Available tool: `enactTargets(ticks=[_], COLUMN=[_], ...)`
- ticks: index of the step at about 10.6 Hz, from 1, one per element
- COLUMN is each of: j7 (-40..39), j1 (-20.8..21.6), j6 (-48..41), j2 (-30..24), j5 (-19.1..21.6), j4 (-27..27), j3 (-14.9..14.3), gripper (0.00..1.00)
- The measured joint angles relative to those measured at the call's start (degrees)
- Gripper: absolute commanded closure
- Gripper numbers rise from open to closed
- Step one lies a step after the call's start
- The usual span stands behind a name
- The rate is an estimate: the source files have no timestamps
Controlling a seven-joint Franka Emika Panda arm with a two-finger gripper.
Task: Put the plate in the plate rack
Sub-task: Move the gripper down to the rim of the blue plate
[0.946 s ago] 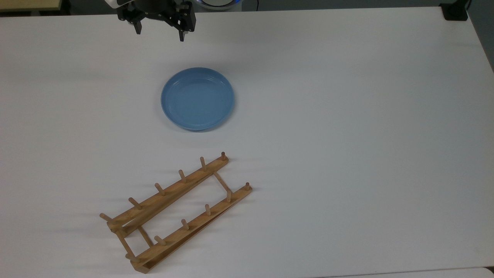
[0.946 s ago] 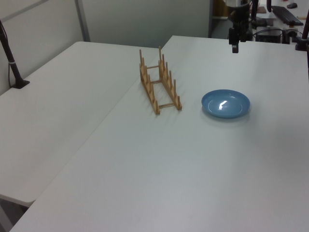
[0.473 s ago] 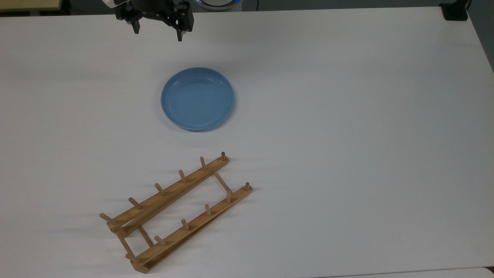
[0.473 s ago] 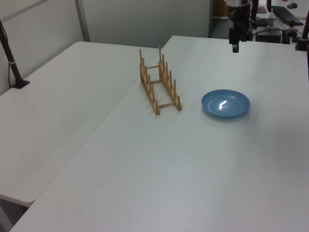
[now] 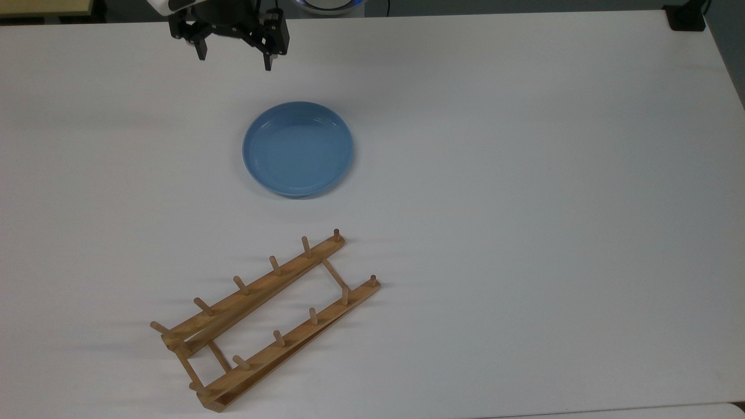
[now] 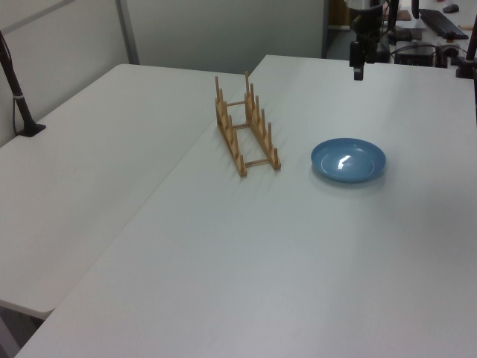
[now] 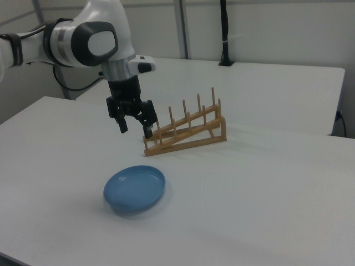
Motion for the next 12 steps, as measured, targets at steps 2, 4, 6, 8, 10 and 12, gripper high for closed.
enactTargets(ticks=[2, 4, 6, 8, 10, 12], j7=[-1.6, -5.9, -12.7, -15.4, -18.5, -21.2], j1=[-0.1, -1.8, -4.2, -5.8, -6.0, -5.9], j6=[0.1, 0.6, 4.5, 7.7, 8.9, 9.3], j2=[1.9, 5.2, 8.9, 12.1, 15.5, 18.9], j5=[0.0, 0.2, 3.0, 4.0, 4.0, 4.0], j4=[-0.1, -0.2, -0.2, -0.3, -0.4, -0.4], j3=[0.0, -0.1, -1.1, -1.6, -1.6, -1.6], gripper=[0.0, 0.01, 0.04, 0.13, 0.29, 0.43])
